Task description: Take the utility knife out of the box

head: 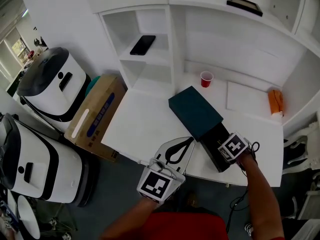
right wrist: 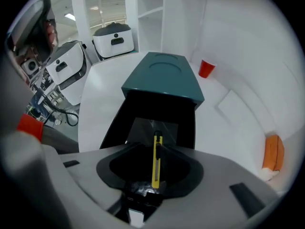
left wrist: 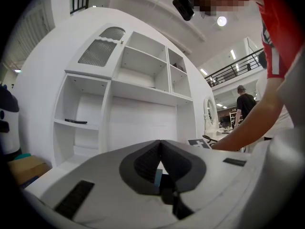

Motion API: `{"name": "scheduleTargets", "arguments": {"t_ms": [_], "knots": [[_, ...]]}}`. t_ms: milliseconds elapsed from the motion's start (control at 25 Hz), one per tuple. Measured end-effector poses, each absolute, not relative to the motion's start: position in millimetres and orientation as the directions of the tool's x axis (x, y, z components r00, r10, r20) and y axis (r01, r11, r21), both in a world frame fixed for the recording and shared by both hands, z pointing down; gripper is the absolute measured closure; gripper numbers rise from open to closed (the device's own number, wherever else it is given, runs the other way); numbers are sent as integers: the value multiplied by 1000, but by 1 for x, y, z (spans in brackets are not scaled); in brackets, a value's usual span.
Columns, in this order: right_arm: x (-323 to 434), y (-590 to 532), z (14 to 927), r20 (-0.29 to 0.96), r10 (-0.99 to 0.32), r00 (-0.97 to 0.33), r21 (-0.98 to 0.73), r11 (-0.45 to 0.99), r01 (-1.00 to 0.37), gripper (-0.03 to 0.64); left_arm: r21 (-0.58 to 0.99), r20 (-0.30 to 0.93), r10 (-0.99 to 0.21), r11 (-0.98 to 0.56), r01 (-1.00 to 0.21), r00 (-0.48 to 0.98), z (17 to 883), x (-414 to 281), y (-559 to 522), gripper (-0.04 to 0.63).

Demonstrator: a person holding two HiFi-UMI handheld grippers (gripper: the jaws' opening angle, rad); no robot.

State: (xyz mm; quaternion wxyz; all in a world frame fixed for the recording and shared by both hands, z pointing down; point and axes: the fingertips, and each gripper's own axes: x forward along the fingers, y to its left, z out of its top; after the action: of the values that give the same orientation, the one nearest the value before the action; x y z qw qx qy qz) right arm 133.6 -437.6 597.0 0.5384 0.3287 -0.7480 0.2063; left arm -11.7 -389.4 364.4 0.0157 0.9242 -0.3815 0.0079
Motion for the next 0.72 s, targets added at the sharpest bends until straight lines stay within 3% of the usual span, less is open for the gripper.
{"name": "scheduleTargets", "arguments": {"t_ms": [320,440,720], "knots": [[137,-438,617,970,-172,-169,3,710,-705,463,4,24,-703,-711,-703,711,365,-23,-401,577],[133,-436,619,973,-141,-183,-30,709,-705,509,21,43,-702,-711,-703,711,370,-26,-405,577],[130,-432,620,968,-138,-211,-57,696,-716,543,13,51,-677,-735,-678,735,375,-16,-408,577]]}}
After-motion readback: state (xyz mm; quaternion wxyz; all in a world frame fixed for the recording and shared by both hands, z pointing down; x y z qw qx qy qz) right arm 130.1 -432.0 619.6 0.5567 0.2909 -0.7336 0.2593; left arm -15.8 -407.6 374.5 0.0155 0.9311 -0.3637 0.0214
